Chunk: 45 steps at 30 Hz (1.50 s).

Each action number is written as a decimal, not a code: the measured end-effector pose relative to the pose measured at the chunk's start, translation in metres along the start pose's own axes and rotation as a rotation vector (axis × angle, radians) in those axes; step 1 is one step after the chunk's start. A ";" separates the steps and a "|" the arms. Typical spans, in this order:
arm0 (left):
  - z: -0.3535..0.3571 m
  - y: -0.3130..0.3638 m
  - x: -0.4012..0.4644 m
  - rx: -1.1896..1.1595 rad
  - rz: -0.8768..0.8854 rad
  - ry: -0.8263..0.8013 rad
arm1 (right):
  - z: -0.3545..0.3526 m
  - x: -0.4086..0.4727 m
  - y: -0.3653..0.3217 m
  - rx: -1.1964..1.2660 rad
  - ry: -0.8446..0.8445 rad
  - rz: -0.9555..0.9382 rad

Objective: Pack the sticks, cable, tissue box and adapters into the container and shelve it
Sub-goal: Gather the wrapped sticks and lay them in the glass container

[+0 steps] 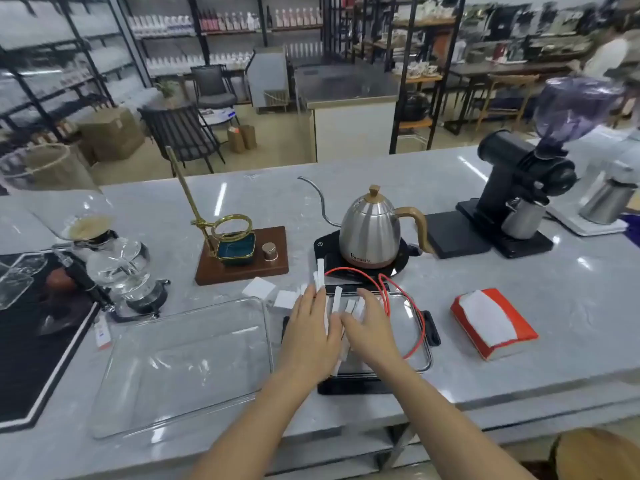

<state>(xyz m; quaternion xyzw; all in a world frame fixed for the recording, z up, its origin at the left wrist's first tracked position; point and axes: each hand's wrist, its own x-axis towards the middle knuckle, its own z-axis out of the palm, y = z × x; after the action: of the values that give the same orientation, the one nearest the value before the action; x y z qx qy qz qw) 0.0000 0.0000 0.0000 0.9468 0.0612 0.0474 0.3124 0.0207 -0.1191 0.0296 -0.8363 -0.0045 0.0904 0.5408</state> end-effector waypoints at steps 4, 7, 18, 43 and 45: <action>0.008 0.002 0.005 -0.113 -0.117 0.033 | -0.002 0.012 0.014 0.093 -0.003 0.091; 0.013 0.001 0.006 -0.171 -0.167 0.039 | -0.004 0.019 0.026 0.198 0.007 0.163; 0.010 0.008 0.005 -0.390 -0.414 0.113 | -0.014 0.032 0.042 0.448 0.062 0.328; 0.031 0.006 0.023 -0.313 -0.402 0.027 | -0.011 0.031 0.023 0.740 -0.096 0.445; 0.032 0.008 0.023 -0.329 -0.390 0.008 | -0.008 0.031 0.024 0.731 -0.115 0.450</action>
<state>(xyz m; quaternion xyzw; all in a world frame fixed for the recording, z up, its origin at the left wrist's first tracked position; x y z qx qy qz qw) 0.0278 -0.0213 -0.0197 0.8534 0.2354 -0.0005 0.4650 0.0503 -0.1325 0.0067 -0.5635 0.1801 0.2480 0.7672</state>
